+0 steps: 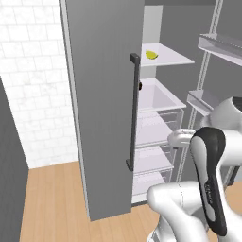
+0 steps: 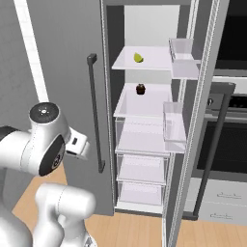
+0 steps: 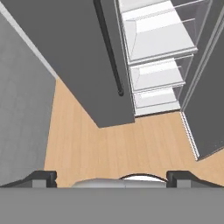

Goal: Grab a lemon wedge from the fridge and one ice cube from the ice bowl, and put them in the glass of lemonade.

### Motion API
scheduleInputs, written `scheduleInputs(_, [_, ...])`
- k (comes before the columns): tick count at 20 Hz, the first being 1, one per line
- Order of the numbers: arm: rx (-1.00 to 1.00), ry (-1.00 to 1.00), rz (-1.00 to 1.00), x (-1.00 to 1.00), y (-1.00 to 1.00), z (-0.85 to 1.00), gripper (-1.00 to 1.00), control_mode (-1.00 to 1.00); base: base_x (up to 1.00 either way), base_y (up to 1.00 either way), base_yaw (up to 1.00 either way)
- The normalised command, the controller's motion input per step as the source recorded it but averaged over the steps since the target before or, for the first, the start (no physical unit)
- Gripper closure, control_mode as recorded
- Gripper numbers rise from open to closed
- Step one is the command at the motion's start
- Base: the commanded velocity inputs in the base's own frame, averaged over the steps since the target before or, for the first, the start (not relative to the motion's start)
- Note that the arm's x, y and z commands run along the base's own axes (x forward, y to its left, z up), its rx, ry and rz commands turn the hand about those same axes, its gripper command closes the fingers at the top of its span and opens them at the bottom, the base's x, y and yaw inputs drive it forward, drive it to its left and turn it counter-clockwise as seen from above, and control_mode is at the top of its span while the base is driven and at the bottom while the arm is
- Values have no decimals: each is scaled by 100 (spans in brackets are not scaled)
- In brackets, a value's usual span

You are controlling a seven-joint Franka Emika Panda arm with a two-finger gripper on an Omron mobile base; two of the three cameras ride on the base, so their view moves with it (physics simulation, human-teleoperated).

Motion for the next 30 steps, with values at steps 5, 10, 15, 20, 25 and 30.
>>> scheduleInputs(5, [-7, -5, 0, -35, 7, 0, -100, -100, 0, 0, 0])
scheduleInputs(10, [-16, 0, -4, 0, 24, 0, -100, -100, 0, 0, 0])
scheduleInputs(15, [-5, 0, -1, -5, 2, 0, -100, -100, 0, 0, 0])
scheduleInputs(20, [0, 0, 0, -6, 0, 0, -100, -100, 0, 0, 0])
scheduleInputs(25, [0, 0, 0, -2, 0, 0, -100, -100, 0, 0, 0])
scheduleInputs(30, [0, 0, 0, 0, 0, 0, -100, -100, 0, 0, 0])
